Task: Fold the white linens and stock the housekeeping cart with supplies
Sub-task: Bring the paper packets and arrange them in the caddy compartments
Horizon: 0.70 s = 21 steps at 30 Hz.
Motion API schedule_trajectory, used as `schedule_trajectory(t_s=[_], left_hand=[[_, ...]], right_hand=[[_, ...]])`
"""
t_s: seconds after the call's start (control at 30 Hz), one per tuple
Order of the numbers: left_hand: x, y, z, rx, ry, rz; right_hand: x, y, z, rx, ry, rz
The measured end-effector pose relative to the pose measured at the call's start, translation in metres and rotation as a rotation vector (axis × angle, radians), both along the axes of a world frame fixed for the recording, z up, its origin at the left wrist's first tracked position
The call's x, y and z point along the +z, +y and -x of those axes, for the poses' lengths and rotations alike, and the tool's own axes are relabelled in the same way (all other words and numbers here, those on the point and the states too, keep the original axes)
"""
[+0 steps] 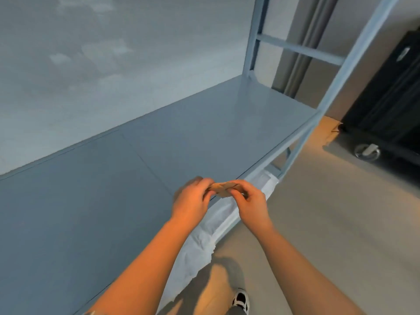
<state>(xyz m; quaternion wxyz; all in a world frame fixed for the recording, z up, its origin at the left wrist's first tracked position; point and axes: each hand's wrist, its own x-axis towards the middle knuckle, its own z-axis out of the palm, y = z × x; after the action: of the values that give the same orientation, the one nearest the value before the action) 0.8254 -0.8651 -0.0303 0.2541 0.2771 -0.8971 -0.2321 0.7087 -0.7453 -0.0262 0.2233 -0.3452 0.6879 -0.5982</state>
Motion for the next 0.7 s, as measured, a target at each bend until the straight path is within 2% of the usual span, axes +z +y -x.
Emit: schedule_trajectory(t_s=[0.17, 0.4, 0.7], left_hand=[[0.009, 0.044, 0.101, -0.22, 0.034, 0.011], [0.006, 0.127, 0.245, -0.428, 0.094, -0.044], [0.017, 0.247, 0.45, -0.615, 0.175, -0.085]], right_hand=[[0.009, 0.065, 0.065, -0.263, -0.078, 0.086], [-0.003, 0.157, 0.175, -0.632, -0.087, 0.08], [0.009, 0.28, 0.356, -0.853, -0.051, 0.097]])
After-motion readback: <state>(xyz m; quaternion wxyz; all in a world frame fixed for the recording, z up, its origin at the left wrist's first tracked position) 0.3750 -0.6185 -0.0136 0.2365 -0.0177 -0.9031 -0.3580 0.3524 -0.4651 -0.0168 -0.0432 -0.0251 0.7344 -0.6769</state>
